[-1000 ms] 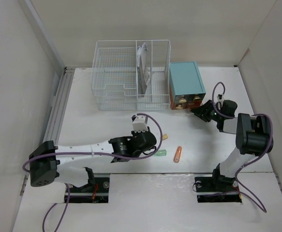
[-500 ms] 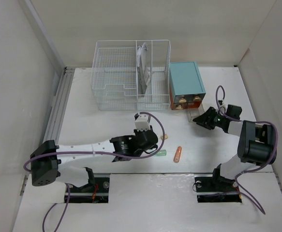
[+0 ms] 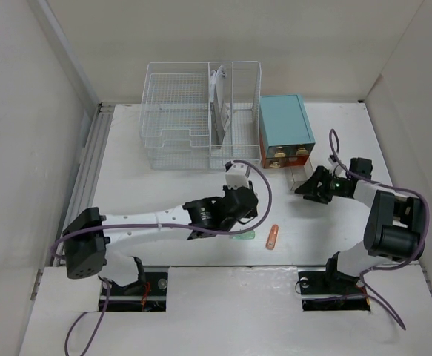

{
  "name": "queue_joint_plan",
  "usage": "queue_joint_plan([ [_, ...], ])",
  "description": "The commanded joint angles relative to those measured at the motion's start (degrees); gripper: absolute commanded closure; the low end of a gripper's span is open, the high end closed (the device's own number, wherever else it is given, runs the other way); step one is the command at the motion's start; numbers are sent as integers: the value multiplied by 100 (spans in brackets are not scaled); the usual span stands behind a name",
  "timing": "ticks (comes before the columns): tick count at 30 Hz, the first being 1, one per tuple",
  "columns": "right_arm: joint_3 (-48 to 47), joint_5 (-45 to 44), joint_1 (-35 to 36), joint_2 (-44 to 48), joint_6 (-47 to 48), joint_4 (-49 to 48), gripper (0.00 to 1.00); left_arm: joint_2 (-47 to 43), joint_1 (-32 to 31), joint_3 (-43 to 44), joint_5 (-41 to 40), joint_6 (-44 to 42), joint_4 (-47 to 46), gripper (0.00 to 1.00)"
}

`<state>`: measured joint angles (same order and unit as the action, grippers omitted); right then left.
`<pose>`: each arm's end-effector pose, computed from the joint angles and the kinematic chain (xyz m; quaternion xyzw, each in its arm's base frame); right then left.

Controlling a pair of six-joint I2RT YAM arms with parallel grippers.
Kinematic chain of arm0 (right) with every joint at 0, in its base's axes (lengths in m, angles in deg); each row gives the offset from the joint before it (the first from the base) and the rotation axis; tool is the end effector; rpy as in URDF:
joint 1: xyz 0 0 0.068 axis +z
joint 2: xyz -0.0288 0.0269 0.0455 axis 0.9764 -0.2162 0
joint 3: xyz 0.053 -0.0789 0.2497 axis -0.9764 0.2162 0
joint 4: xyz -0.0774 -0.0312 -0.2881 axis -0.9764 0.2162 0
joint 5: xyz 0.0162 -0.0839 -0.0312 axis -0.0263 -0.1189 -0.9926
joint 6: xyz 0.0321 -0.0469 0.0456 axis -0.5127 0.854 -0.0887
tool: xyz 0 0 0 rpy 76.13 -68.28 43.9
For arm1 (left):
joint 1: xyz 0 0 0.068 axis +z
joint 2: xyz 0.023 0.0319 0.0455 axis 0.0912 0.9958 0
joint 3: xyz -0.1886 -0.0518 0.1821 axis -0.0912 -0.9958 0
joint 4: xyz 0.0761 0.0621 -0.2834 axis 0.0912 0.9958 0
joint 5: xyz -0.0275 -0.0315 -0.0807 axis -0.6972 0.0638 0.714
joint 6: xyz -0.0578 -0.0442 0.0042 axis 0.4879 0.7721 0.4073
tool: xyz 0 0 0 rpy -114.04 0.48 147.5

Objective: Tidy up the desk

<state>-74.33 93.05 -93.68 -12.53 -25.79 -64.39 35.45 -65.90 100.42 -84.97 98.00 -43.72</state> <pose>0.2981 -0.0382 0.0950 0.0911 0.8795 0.3933 0.2521 0.1506 -0.3453 0.2546 0.0439 0.8323 -0.3139 0.4547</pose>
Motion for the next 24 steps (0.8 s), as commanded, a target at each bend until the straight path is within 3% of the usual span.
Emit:
queue_joint_plan([
  [1, -357, 477, -36, 220, 479, 630, 33, 169, 178, 395, 215, -402, -536, 100],
  [8, -928, 1224, -36, 151, 1725, 2272, 35, 1100, 732, 1212, 1208, -956, -1354, 100],
  [10, -1366, 1609, -36, -191, 2795, 3044, 36, 1330, 872, 1441, 1533, -1079, -1512, 100],
  [11, -1568, 1733, -36, -367, 3365, 4127, 41, 1436, 873, 1660, 1638, -1141, -1565, 100],
  [12, -1745, 1857, -88, -551, 4537, 4703, 42, 1619, 951, 1749, 1718, -1211, -1653, 100],
  [14, -2193, 2277, -150, -991, 5634, 6177, 49, 1787, 1040, 1968, 2016, -1272, -1767, 100],
  [16, -2553, 2446, -211, -1159, 6679, 6781, 60, 2060, 1198, 2127, 2279, -1334, -1829, 100],
  [18, -2730, 2499, -273, -1230, 6685, 6784, 73, 2253, 1259, 2416, 2360, -1404, -1829, 100],
  [19, -2783, 2586, -273, -1230, 6911, 6784, 73, 2437, 1260, 2505, 2438, -1405, -1829, 100],
  [24, -2915, 2973, -413, -949, 7518, 6784, 91, 2913, 1427, 3023, 2842, -1598, -1882, 100],
])
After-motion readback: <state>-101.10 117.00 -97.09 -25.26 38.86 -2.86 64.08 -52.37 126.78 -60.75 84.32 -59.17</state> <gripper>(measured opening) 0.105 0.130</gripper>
